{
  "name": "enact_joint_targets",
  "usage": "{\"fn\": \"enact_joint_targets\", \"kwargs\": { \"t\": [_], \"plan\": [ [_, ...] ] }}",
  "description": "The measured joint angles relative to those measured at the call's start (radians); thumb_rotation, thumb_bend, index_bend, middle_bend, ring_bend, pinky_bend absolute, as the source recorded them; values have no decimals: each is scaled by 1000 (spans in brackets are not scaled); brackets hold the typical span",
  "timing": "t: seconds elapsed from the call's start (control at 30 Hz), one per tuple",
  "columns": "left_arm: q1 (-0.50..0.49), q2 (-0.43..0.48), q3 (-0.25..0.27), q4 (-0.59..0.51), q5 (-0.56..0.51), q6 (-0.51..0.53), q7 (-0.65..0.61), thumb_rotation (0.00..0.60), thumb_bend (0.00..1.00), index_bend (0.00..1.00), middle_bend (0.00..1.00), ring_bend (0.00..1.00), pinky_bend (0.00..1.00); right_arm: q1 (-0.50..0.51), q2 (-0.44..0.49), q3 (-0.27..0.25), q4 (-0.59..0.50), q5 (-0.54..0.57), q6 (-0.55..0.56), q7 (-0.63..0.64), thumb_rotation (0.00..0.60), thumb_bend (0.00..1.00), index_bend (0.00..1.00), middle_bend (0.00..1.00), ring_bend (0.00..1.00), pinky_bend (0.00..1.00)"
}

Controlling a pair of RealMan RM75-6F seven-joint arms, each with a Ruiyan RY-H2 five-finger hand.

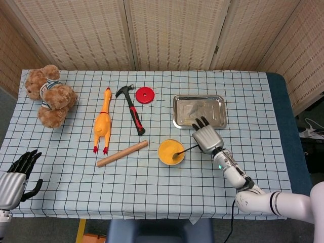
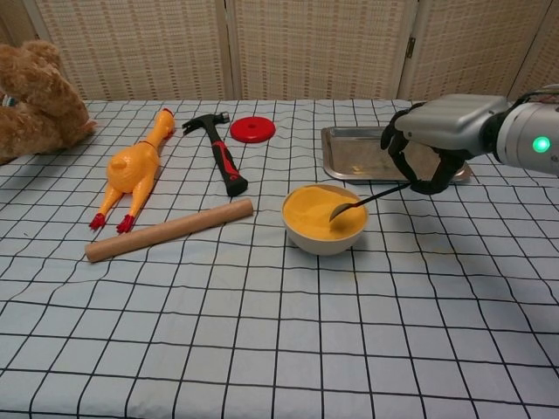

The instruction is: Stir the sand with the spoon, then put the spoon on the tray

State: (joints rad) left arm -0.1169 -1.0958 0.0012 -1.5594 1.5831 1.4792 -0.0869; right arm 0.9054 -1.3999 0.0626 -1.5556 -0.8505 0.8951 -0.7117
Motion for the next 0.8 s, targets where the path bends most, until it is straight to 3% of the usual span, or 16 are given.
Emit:
{"fn": "enact_joint_targets", "kwargs": {
  "t": [0.3, 0.8],
  "plan": [
    [0, 4, -1, 3, -4, -1, -13, 600, 448, 0, 0, 0, 177, 54, -81, 2, 65, 88, 2, -102, 600, 881, 904, 170, 0, 0],
    [1, 10, -2, 9, -6, 2, -34, 600, 448, 0, 0, 0, 177, 94, -250, 47, 216, 139, 124, -217, 600, 881, 906, 180, 0, 0]
  ]
}}
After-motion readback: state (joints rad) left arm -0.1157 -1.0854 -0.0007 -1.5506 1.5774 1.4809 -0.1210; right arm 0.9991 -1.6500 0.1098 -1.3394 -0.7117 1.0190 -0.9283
